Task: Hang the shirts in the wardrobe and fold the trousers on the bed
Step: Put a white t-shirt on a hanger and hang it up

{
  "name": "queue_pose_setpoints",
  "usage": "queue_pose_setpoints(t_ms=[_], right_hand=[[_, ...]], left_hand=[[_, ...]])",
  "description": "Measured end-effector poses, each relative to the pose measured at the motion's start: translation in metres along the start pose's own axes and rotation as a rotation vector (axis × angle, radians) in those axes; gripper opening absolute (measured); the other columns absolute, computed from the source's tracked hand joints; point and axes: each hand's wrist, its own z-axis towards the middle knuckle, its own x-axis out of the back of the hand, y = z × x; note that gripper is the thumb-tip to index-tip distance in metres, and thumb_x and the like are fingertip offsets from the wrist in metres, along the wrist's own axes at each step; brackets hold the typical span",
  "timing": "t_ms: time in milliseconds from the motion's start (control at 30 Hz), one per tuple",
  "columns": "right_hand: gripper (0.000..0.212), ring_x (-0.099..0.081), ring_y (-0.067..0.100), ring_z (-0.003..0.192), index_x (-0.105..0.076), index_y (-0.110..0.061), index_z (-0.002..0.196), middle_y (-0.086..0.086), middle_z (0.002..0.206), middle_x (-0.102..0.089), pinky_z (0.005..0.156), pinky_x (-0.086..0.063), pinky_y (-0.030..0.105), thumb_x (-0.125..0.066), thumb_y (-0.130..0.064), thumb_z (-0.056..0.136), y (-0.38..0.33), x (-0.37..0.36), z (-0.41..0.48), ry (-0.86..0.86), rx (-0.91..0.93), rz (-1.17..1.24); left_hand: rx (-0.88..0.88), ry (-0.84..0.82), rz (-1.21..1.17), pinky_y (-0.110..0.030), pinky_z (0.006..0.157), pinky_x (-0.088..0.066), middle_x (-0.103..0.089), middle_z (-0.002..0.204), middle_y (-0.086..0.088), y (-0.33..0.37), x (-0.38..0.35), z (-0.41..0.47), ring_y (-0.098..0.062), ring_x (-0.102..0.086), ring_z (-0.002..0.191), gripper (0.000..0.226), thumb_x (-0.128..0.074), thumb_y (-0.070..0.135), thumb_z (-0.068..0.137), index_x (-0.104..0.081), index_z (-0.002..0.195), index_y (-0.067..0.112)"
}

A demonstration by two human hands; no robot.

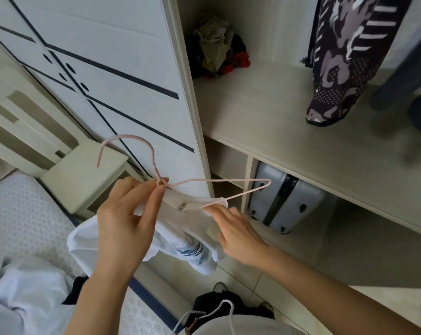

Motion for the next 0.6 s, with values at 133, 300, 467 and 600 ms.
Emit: queue_pose_setpoints(t_ms=[133,300,467,600], right_hand=[[0.079,-0.046,0.025,0.114,-0.027,-0.027,0.146,-0.002,0.148,-0.029,0.088,-0.048,0.042,-0.070,-0.012,0.081,0.011,0.003,0.003,-0.101,-0.020,-0.200],[0.038,-0.048,0.028,0.106,-0.048,-0.018,0.124,0.008,0.134,-0.039,0.067,-0.050,0.037,-0.054,-0.012,0.087,0.045,0.018,-0.012,-0.076,0.046,-0.439],[0.026,-0.055,0.021,0.104,-0.060,-0.013,0.111,0.009,0.128,-0.046,0.060,-0.057,0.028,-0.065,-0.013,0.086,0.065,0.035,-0.032,-0.007,0.027,-0.451],[0.033,-0.057,0.016,0.105,-0.060,-0.009,0.121,0.008,0.129,-0.048,0.071,-0.057,0.023,-0.064,-0.024,0.092,0.050,0.037,-0.045,0.008,0.056,-0.453]], left_hand=[[-0.042,0.068,0.029,-0.007,0.068,-0.038,-0.054,0.080,0.000,-0.005,0.010,0.001,-0.004,-0.052,0.078,0.023,-0.056,0.024,0.098,-0.073,0.106,0.010],[-0.084,0.017,0.131,-0.026,0.068,-0.042,-0.056,0.080,-0.008,-0.037,0.013,-0.004,-0.020,-0.051,0.075,0.028,-0.057,0.023,0.097,-0.075,0.102,0.002],[-0.120,-0.117,0.142,-0.030,0.067,-0.043,-0.056,0.078,-0.006,-0.064,-0.001,-0.024,-0.020,-0.050,0.074,0.031,-0.056,0.025,0.095,-0.075,0.099,0.001],[-0.120,-0.165,0.138,-0.028,0.064,-0.041,-0.052,0.074,-0.002,-0.078,-0.009,-0.031,-0.019,-0.048,0.069,0.031,-0.055,0.027,0.096,-0.076,0.094,0.003]])
